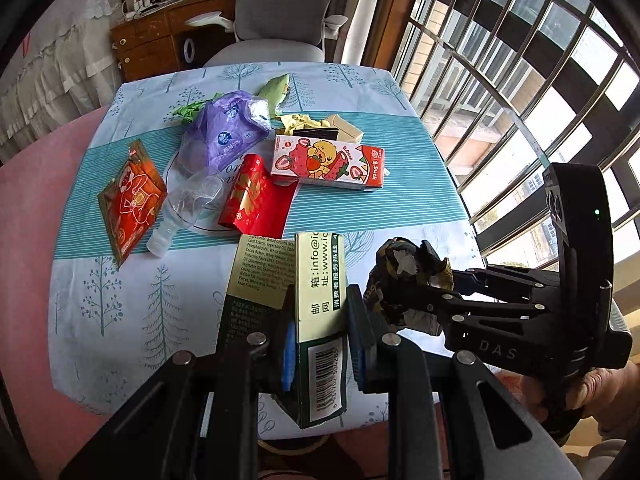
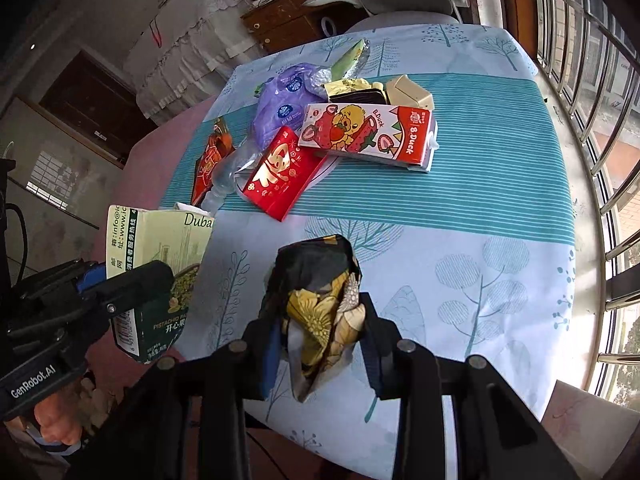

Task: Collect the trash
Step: 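Carry wrapper and green box over the bin and open both tools, then raise both tools back toward the table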

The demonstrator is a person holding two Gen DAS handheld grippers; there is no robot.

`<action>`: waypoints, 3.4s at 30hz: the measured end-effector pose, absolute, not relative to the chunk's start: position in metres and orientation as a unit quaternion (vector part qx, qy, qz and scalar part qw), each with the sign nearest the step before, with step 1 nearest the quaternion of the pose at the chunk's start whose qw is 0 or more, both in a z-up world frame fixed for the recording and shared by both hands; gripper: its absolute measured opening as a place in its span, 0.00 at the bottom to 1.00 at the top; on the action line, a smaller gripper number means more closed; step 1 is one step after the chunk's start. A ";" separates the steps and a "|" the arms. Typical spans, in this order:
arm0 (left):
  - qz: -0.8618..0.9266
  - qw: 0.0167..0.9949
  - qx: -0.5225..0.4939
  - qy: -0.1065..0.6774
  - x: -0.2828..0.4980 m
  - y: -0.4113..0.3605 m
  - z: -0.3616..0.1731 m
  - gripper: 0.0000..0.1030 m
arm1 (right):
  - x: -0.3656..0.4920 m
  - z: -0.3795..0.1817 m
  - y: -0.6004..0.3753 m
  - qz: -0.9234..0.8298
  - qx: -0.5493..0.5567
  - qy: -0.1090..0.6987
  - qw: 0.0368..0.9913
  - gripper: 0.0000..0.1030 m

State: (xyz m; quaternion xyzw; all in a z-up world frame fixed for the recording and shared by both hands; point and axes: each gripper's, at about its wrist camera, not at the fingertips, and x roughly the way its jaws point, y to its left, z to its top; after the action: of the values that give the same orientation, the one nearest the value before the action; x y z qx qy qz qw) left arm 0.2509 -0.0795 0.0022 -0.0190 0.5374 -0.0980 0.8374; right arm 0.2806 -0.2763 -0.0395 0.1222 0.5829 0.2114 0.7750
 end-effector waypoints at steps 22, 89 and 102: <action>-0.198 0.827 0.006 0.526 0.054 0.043 -0.024 0.19 | 0.085 -0.040 -0.145 0.126 0.136 0.576 0.796 0.33; -0.029 0.898 -0.022 0.439 0.046 0.065 0.033 0.90 | 0.091 0.001 -0.159 0.146 0.127 0.516 0.835 0.66; 0.092 0.899 -0.077 0.422 0.115 0.090 0.071 0.90 | 0.210 0.048 -0.162 0.183 0.051 0.484 0.854 0.66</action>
State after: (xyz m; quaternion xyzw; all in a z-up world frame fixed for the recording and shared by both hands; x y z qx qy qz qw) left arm 0.1148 0.0898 0.0713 -0.0767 0.4215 0.0919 0.8989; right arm 0.2100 -0.1623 0.0478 0.0509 0.4845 0.1829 0.8540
